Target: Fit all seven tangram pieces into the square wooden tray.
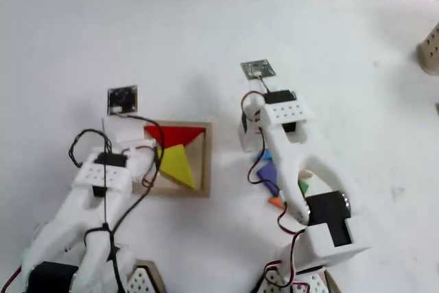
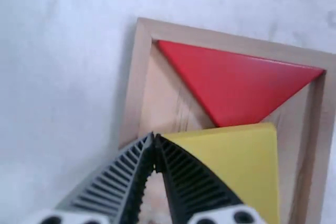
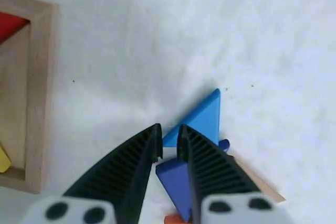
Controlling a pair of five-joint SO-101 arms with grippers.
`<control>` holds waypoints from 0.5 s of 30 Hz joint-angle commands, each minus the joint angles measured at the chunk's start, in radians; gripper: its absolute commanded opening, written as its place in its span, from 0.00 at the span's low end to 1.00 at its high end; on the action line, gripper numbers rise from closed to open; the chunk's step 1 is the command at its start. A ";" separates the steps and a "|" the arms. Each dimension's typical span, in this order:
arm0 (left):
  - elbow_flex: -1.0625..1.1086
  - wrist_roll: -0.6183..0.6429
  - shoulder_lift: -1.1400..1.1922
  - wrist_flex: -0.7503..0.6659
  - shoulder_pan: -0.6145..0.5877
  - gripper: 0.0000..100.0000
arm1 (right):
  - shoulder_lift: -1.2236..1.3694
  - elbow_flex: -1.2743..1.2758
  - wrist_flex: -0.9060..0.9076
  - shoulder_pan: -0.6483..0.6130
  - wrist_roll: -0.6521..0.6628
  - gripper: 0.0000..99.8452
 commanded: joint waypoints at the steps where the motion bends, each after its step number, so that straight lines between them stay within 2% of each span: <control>1: -0.044 0.006 0.002 -0.080 0.004 0.02 | -0.042 -0.005 -0.008 0.013 -0.006 0.05; 8: -0.044 0.006 -0.012 -0.080 -0.007 0.02 | -0.042 -0.005 -0.010 0.015 -0.003 0.05; 11: -0.044 0.006 -0.062 0.012 -0.001 0.02 | -0.042 -0.005 -0.010 0.013 -0.003 0.05; 13: -0.034 0.005 -0.104 0.103 0.045 0.02 | -0.042 -0.005 -0.010 0.013 -0.002 0.05; 15: 0.015 -0.002 -0.130 0.120 0.101 0.02 | -0.042 -0.005 -0.010 0.013 -0.002 0.05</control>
